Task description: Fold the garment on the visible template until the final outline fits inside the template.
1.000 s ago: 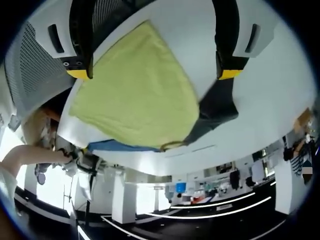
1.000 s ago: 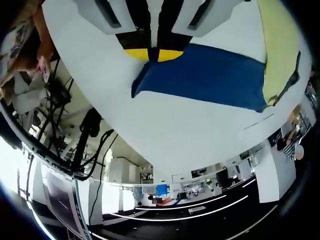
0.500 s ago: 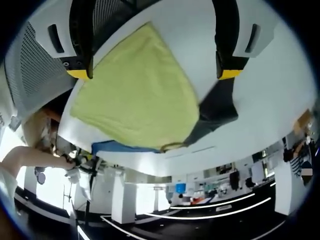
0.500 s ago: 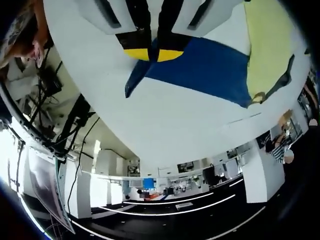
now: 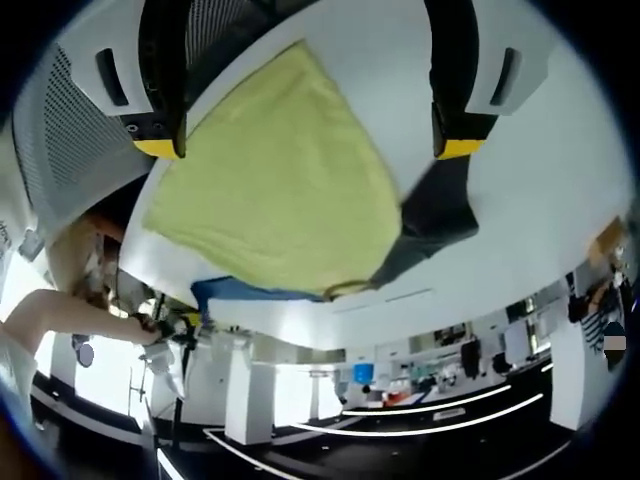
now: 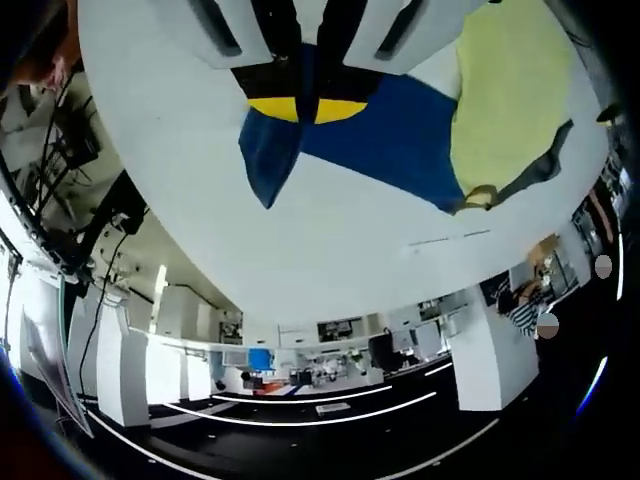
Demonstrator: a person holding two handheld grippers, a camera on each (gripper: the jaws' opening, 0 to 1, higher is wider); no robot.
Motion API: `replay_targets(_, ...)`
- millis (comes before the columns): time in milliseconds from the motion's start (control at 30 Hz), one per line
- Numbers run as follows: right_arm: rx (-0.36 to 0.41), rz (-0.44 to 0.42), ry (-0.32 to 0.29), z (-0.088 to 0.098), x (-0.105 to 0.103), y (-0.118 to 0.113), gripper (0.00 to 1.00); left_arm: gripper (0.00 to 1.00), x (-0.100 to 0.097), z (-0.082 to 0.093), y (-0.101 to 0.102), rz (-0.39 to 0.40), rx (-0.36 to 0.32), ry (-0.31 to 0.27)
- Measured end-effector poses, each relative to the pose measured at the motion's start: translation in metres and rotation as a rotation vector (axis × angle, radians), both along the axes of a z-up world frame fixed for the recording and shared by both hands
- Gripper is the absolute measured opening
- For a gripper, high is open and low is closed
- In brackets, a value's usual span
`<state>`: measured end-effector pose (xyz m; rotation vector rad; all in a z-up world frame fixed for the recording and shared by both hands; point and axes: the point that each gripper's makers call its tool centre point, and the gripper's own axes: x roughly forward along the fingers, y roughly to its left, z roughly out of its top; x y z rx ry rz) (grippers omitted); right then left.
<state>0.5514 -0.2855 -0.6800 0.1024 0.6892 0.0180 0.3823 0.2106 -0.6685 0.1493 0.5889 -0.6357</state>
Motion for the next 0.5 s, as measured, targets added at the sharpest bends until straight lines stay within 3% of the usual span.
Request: replay_targets(500, 0.050, 0.098, -0.005, 0.001, 0.015, 0.059, 0.00, 0.99, 0.000, 0.001, 0.000, -0.001, -0.010, -0.004)
